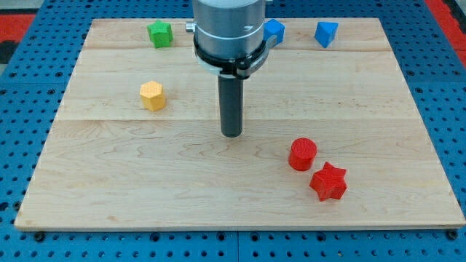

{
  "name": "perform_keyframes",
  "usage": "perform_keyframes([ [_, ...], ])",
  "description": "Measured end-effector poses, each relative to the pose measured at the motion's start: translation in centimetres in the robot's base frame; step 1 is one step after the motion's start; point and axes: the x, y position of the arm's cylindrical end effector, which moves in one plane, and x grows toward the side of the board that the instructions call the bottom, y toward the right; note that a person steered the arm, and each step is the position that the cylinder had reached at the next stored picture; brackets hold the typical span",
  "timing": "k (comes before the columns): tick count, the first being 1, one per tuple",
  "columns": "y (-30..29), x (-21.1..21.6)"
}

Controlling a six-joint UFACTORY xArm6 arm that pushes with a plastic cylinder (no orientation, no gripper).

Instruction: Push the red blocks to the right of the heart

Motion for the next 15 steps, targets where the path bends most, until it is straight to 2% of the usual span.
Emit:
perform_keyframes([
  [3, 0.0, -2.3],
  [4, 4.8, -2.3],
  [5, 13.1, -1.1],
  [6, 20.3, 5.5],
  [7, 20.7, 11.5],
  [8, 15.6, 12.8],
  [9, 10.6, 10.5],
  [10, 8.9, 9.0],
  [14, 8.5, 0.6],
  [15, 8.5, 0.3],
])
